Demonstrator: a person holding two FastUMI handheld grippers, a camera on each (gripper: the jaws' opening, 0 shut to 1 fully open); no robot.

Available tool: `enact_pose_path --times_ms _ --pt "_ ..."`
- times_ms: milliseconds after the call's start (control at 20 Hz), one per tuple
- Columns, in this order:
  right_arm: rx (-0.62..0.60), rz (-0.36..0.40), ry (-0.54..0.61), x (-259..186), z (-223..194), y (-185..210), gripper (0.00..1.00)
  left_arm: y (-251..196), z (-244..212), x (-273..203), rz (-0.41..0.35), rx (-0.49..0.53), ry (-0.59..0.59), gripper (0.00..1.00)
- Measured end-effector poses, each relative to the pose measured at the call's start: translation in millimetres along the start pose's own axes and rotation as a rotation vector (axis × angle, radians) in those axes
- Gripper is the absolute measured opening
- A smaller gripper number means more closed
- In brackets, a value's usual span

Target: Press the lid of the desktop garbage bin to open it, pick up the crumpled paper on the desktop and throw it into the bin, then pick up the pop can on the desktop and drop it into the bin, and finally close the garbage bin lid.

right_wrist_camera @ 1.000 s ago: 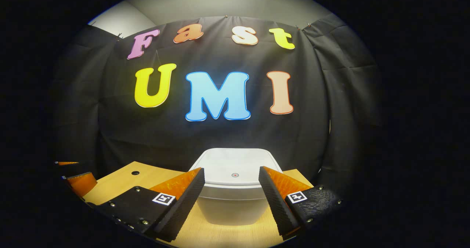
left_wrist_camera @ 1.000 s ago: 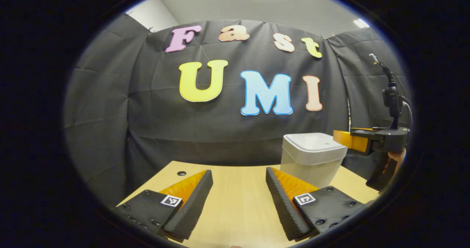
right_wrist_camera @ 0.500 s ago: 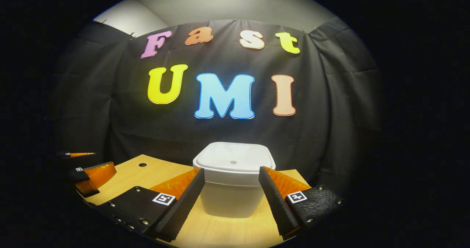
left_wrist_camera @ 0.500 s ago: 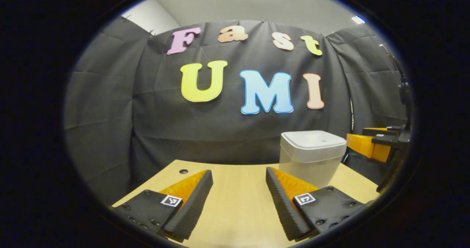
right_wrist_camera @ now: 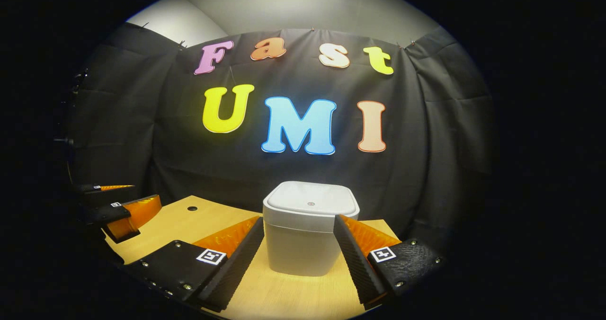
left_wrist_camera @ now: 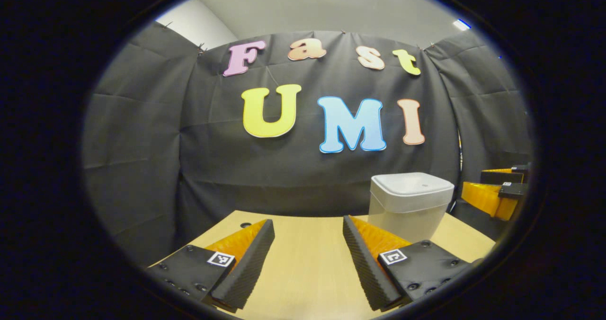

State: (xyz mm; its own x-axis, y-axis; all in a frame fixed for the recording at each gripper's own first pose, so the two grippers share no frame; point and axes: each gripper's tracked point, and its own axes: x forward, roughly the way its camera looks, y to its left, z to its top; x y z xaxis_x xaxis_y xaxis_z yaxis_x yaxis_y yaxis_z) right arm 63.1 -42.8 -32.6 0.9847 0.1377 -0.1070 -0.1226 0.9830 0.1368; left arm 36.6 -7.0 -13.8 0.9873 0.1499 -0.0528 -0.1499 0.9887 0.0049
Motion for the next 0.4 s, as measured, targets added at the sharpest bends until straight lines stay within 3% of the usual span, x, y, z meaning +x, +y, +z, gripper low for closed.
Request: enact_pose_path --times_ms 400 --pt "0.016 -0.029 0.011 -18.6 -5.4 25.6 0.95 29.1 6.5 -10.2 -0.037 0.003 -0.034 1.0"
